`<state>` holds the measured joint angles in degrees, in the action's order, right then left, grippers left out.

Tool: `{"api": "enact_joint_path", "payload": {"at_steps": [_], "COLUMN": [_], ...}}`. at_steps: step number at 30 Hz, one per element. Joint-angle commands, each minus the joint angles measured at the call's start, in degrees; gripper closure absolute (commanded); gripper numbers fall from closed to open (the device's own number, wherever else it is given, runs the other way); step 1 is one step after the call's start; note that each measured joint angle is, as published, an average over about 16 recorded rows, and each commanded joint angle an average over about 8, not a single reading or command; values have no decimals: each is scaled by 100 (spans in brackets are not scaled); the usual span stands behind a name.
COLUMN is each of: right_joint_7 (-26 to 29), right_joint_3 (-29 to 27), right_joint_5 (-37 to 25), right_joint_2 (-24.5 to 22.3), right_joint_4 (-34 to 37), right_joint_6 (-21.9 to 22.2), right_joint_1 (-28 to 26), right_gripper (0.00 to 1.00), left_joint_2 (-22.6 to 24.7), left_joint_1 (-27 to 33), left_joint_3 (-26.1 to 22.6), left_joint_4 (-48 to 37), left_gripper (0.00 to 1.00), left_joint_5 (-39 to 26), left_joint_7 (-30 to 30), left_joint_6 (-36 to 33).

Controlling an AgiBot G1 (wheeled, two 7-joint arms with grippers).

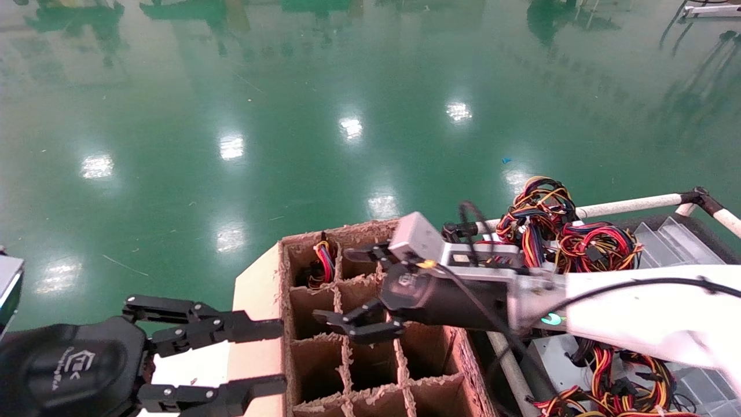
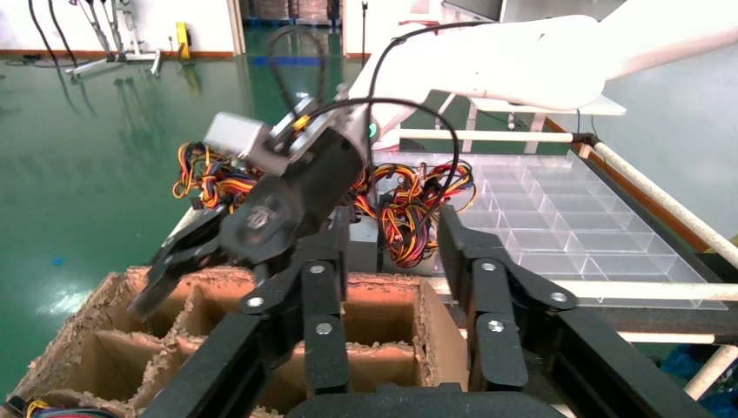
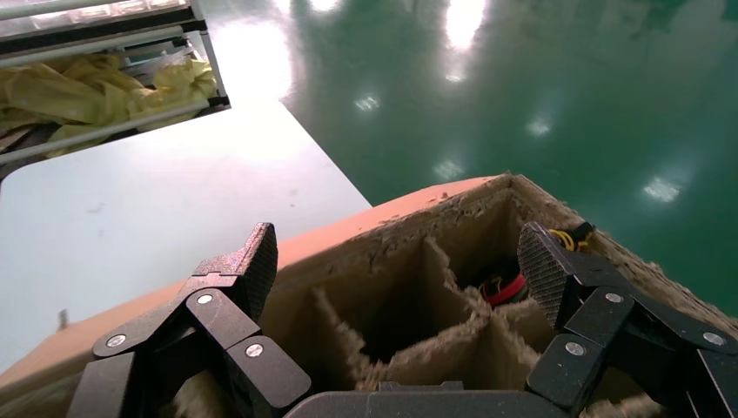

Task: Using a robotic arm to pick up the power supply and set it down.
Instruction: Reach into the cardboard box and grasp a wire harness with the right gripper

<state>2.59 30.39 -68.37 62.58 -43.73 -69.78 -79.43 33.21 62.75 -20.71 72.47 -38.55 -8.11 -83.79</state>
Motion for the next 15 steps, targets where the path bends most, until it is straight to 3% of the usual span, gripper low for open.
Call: {"api": "enact_joint_path", "payload": {"at_steps": [1, 15], "right_joint_7": [-132, -1066], "right_joint_3": [74, 213], "right_joint_5": [-131, -497], "right_joint_2": [214, 1369], "right_joint_4": [301, 2218], "right_joint_6": [84, 1062], "right_joint_1": [-113, -708], "right_gripper": [0, 0], "left_joint_2": [0, 0], "left_joint_1": [0, 0], "left_joint_3": [0, -1], "left_joint_4": [0, 0], "left_gripper": [100, 100], "left_joint_5": [0, 1], "left_joint_7": [0, 0], "left_joint_6": [0, 0]}}
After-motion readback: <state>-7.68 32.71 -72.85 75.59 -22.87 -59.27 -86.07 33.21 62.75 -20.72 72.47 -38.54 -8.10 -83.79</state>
